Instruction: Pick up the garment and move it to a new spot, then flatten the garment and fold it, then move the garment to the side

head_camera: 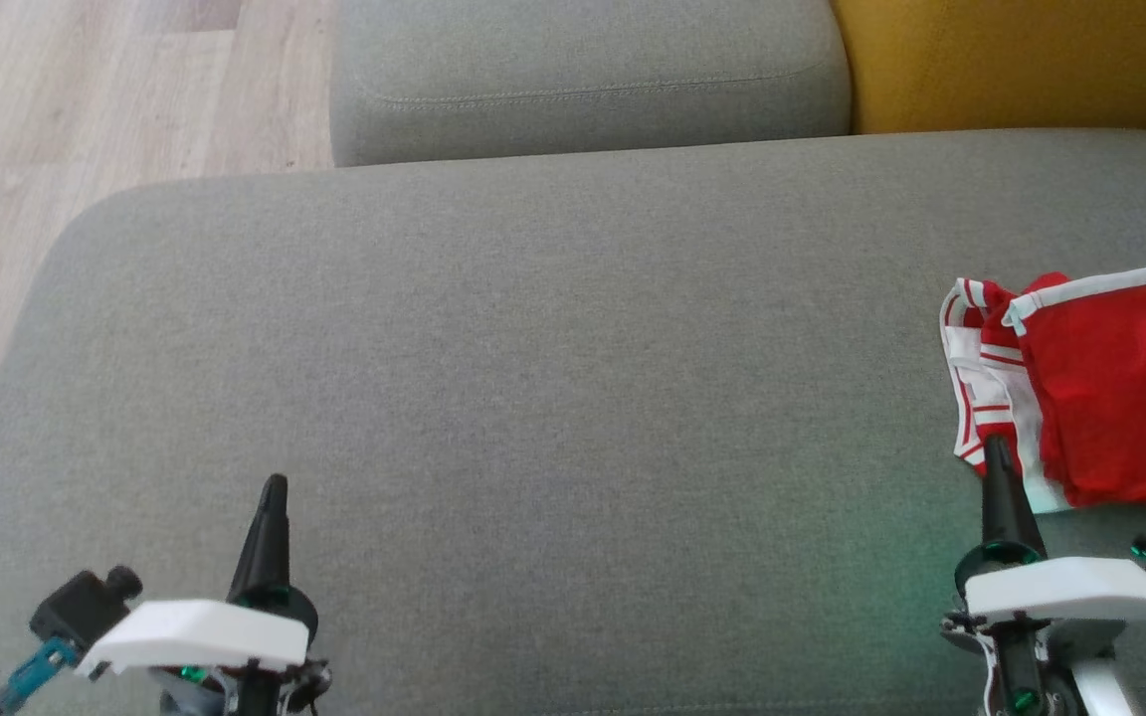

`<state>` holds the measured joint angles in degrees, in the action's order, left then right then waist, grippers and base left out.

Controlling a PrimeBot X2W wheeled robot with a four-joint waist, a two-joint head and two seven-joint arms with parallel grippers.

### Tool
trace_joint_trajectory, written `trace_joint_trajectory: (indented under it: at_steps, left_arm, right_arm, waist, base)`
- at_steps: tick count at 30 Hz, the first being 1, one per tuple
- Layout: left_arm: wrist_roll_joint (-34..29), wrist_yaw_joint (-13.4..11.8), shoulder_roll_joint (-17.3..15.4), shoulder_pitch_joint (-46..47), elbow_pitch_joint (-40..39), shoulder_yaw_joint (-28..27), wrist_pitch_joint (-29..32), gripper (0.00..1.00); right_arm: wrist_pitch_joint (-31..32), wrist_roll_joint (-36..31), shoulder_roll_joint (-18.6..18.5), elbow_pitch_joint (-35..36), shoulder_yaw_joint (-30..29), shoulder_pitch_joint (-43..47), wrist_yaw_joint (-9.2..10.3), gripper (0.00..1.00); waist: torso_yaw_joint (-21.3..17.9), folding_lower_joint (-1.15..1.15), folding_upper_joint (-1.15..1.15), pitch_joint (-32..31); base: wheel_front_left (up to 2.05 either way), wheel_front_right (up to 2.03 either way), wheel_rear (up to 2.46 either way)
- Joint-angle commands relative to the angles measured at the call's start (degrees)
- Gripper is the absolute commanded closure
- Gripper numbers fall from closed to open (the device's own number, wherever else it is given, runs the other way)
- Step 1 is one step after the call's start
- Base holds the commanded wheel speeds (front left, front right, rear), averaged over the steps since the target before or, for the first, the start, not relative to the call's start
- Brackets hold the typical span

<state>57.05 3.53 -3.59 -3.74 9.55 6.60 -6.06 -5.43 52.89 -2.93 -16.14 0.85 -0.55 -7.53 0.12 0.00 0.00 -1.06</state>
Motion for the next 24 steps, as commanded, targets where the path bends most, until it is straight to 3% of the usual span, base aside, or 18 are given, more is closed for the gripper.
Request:
trace_joint_trajectory:
  at_steps: [1, 24]
  left_arm:
    - [1.28, 0.50, -0.93, 3.64, -1.54, -1.65, 0.39, 1.00]
    - [15.36, 1.85, -1.02, 6.01, 0.77, -5.12, 4.33, 1.00]
  right_arm:
    - [0.29, 1.49, -1.18, 2.06, 0.15, -2.98, 0.02, 1.00]
    - [4.20, 16.93, -1.27, 2.13, -2.00, -3.94, 0.03, 1.00]
  waist:
    - [0.00, 0.00, 0.00, 0.02]
    - [-0.05, 0.00, 0.00, 0.50]
  base:
    - [0.00, 0.00, 0.00]
    - [0.00, 0.00, 0.00]
